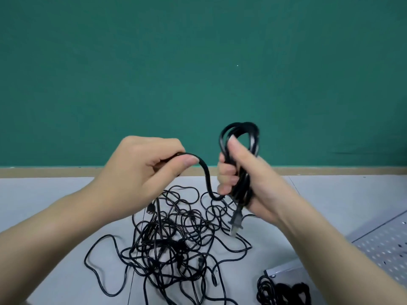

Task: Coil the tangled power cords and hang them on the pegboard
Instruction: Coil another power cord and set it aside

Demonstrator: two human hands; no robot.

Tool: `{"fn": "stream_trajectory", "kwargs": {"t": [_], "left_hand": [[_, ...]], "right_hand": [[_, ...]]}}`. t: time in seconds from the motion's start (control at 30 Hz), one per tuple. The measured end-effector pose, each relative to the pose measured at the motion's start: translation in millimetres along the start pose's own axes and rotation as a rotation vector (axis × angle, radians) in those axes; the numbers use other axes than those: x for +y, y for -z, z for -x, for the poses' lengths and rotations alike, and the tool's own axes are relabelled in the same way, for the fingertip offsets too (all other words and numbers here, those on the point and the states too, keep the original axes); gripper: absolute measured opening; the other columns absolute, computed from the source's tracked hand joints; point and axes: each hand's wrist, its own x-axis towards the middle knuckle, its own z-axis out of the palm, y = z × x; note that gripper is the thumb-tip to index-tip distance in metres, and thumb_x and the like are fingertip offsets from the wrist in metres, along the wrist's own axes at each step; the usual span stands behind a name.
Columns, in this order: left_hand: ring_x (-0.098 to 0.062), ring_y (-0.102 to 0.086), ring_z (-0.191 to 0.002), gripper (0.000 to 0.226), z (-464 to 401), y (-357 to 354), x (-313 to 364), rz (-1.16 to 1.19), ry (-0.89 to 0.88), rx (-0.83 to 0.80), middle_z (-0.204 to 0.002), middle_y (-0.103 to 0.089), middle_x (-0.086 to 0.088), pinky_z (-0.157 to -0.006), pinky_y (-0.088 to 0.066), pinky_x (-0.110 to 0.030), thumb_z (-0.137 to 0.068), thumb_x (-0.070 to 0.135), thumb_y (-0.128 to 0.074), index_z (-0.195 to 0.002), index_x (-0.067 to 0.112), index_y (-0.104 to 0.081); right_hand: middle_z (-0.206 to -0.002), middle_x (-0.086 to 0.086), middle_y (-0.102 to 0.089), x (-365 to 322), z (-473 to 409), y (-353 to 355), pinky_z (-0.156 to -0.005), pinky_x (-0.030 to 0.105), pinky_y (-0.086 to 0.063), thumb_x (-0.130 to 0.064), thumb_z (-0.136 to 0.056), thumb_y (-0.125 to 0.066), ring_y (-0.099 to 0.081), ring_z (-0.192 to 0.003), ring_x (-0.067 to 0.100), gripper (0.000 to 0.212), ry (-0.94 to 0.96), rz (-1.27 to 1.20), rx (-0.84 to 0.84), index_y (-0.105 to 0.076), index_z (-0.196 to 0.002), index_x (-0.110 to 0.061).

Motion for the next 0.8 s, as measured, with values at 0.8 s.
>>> {"fn": "stream_trajectory", "kwargs": {"t": [0.8], "left_hand": [[-0.008, -0.03, -0.05, 0.048, 5, -11, -22, 0.231, 0.447, -0.166, -0.05, -0.035, 0.014, -0.05, -0.027, -0.019, -0.104, 0.048, -0.044, -0.07, 0.016, -0.056]], "right_hand": [[-0.071, -0.002, -0.035, -16, 9, 4, -0.048, 0.019, -0.033, 0.003, -0.05, -0.061, -0.025, -0.057, 0.01, 0.044, 0.153, -0.478, -0.164, -0.047, -0.089, -0.012]]}}
